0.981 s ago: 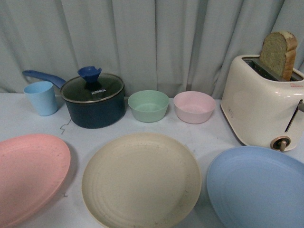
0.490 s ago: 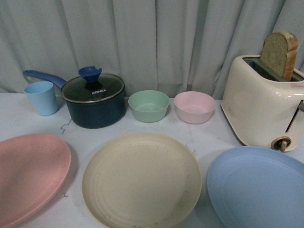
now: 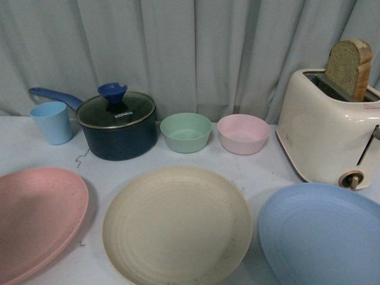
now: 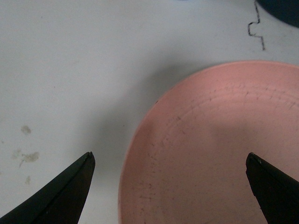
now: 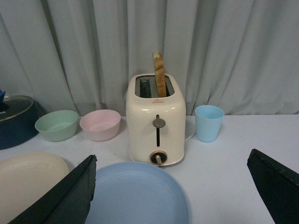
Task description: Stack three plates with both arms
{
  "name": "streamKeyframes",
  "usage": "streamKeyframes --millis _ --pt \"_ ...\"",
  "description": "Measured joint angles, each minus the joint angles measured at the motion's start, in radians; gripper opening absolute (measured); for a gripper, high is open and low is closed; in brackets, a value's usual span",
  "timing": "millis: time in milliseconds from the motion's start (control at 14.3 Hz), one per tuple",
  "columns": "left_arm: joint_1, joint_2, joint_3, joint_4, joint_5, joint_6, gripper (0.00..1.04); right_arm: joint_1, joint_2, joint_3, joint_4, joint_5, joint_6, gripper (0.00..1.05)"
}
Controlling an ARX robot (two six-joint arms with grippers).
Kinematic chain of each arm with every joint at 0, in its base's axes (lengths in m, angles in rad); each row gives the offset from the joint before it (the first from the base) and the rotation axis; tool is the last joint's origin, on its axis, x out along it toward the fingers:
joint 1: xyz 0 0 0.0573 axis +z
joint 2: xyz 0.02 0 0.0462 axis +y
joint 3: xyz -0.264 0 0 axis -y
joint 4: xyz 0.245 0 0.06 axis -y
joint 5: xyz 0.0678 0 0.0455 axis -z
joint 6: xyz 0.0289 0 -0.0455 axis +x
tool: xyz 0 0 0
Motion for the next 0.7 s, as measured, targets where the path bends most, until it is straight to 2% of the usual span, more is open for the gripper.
streamKeyframes --millis 140,210,350,560,700 --pt "0.029 0.07 -0.026 0.063 -0.015 0.002 0.98 0.0 0.0 0.0 0.0 0.0 0.0 0.98" --pt "0.098 0.11 -0.032 0.15 -0.024 -0.034 0.98 0.0 0.0 0.0 0.0 0.0 0.0 0.98" --pt "0.145 0.114 -0.038 0.174 0.02 -0.076 0.98 0.0 0.0 0.0 0.0 0.0 0.0 0.98" --pt "0.15 0.153 -0.076 0.179 0.073 -0.109 0.98 0.0 0.0 0.0 0.0 0.0 0.0 0.98" --pt "0.136 0.18 -0.094 0.212 0.068 -0.113 0.98 0.0 0.0 0.0 0.0 0.0 0.0 0.98"
